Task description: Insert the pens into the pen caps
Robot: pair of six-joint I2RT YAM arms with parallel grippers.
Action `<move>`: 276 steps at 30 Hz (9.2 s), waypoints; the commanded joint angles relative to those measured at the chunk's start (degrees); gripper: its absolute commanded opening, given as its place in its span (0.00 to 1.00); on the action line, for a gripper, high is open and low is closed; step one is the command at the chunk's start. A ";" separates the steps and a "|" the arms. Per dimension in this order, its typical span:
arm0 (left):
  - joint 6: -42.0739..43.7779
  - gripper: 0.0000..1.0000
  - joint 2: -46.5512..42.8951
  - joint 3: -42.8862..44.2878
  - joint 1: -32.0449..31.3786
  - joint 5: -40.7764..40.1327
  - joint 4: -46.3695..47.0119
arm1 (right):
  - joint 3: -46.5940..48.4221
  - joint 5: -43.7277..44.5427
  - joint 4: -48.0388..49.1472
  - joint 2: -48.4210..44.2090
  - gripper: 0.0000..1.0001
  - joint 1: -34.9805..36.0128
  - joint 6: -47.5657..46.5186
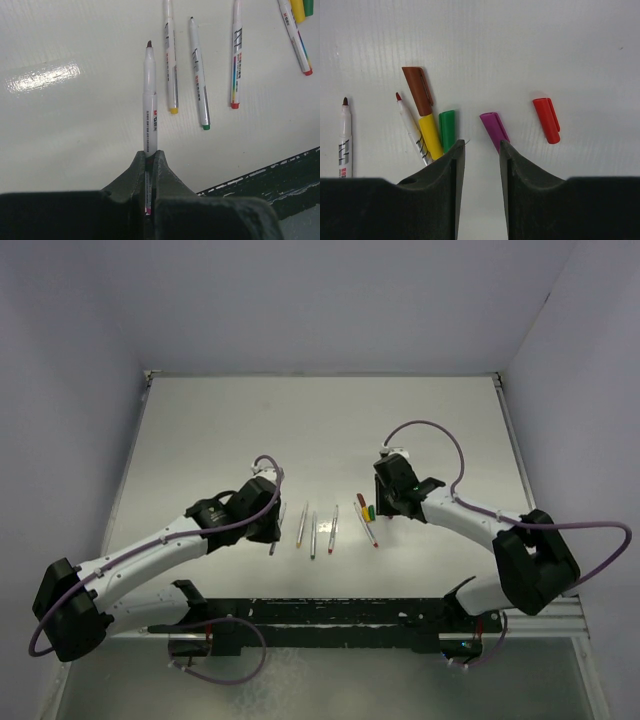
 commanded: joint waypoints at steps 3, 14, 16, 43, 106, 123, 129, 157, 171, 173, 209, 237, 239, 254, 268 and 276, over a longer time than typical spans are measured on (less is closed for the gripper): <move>1.01 0.00 -1.60 -0.63 0.00 1.63 1.50 | 3.74 2.25 -0.59 3.22 0.37 -0.56 -0.85; 1.03 0.00 -1.18 -1.08 0.03 1.98 2.09 | 4.22 0.95 0.00 5.95 0.36 -2.95 -0.17; 1.08 0.00 -1.09 -1.03 0.01 1.91 2.19 | 4.22 0.44 0.12 6.38 0.36 -3.04 -0.21; 0.90 0.00 0.46 -1.82 0.05 1.90 3.89 | 1.20 -0.81 -2.36 9.15 0.00 -2.96 2.66; 11.56 0.00 -8.16 -11.38 -17.49 -4.56 60.48 | -9.49 -12.64 53.29 -32.14 0.00 9.99 7.13; 11.76 0.00 -8.18 -11.23 -17.49 -5.58 60.56 | -10.67 -15.23 55.28 -31.52 0.00 10.00 10.02; 11.68 0.00 -8.53 -11.44 -17.48 -5.31 60.57 | -10.67 -15.23 55.32 -30.74 0.00 10.02 9.82; 12.25 0.00 -8.12 -10.94 -17.46 -7.07 62.26 | -13.10 -18.78 57.95 -27.41 0.00 10.69 12.97; 16.75 0.00 -9.13 -8.83 -17.39 -9.67 68.00 | -13.00 -27.48 54.38 -23.50 0.00 11.06 13.14; 17.82 0.00 -9.02 -7.71 -17.36 -10.11 68.67 | -13.13 -28.48 54.04 -22.78 0.00 11.17 13.19; 14.18 0.00 -12.21 -6.39 -6.90 -7.65 61.41 | -5.37 -16.61 39.41 -14.90 0.03 18.14 3.71; 8.08 0.00 4.76 -6.19 15.18 -2.19 34.90 | 0.11 15.05 27.58 -26.97 0.64 17.90 -4.00; 8.94 0.00 8.42 -4.57 18.71 1.32 34.46 | -0.88 15.97 26.54 -27.28 0.63 17.54 -3.45; 13.13 0.02 26.57 6.62 28.01 12.53 28.71 | -7.30 19.41 23.39 -29.79 1.00 16.73 1.86; 13.56 0.20 34.23 11.35 28.53 7.40 23.13 | -9.84 22.04 24.20 -30.04 0.69 16.55 3.27; 13.78 0.34 35.53 12.26 28.53 6.87 22.52 | -10.12 21.17 24.90 -28.33 0.67 16.21 3.87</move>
